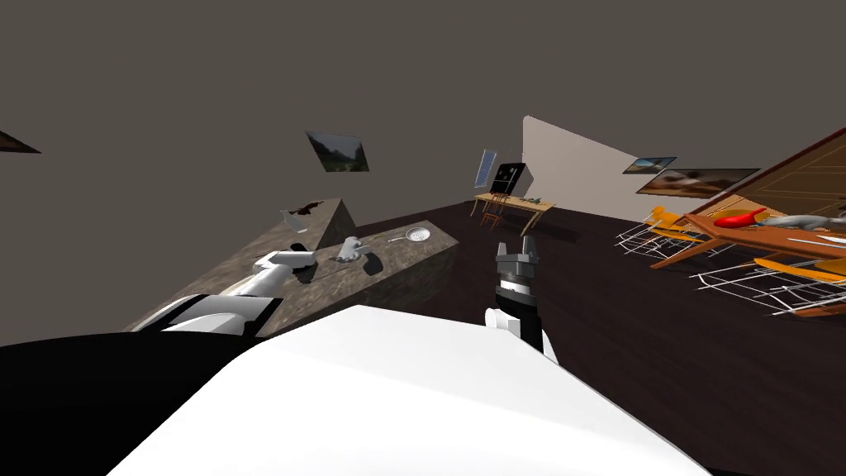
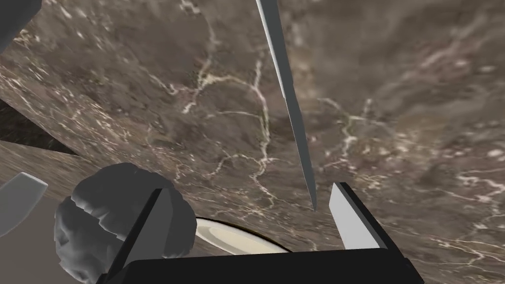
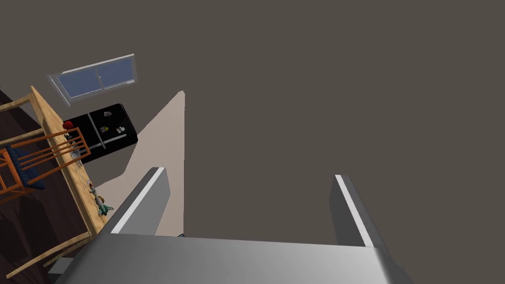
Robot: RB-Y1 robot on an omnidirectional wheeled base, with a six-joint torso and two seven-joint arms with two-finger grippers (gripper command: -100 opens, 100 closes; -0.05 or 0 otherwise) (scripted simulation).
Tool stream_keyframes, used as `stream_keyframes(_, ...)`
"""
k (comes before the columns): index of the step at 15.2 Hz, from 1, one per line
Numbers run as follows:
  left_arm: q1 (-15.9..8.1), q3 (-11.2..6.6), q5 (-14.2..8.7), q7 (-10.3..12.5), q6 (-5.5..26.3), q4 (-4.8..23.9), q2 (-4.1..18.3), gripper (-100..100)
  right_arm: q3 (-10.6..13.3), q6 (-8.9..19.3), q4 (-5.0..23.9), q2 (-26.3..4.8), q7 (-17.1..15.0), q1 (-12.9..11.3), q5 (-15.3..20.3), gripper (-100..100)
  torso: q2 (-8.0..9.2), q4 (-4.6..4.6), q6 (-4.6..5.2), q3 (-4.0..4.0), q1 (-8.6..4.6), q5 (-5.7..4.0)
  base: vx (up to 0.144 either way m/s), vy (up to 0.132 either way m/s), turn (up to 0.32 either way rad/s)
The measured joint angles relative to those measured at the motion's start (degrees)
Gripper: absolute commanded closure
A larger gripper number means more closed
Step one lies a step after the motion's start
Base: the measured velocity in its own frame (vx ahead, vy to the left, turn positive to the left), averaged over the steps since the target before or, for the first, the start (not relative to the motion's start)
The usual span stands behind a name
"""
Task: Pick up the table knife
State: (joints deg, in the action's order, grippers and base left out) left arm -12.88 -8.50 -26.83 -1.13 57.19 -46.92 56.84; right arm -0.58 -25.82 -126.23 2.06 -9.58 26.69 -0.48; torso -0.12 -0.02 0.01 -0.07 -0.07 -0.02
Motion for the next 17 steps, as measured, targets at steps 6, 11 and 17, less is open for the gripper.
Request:
stream_keyframes(6, -2.51, 0.09, -2.13, -0.33, 5.64, 6.6, 2.15, -100, 0.0, 0.0, 0.0, 0.0, 0.0, 0.0, 0.0, 0, -0.03, -0.01, 0.01, -0.02, 0.02, 0.01, 0.042, -0.009, -0.125)
stream_keyframes(11, -4.16, 0.1, -4.1, -0.64, 10.43, 12.14, 3.96, -100, 0.0, 0.0, 0.0, 0.0, 0.0, 0.0, 0.0, 0, -0.03, -0.01, 0.0, -0.02, 0.04, 0.01, 0.045, -0.004, -0.104)
stream_keyframes(17, -6.28, 0.37, -5.84, -1.07, 14.9, 18.05, 5.52, -100, -0.01, 0.0, 0.0, 0.0, 0.0, 0.01, 0.0, 0, 0.04, 0.0, -0.04, 0.02, 0.04, 0.02, 0.036, 0.001, -0.075)
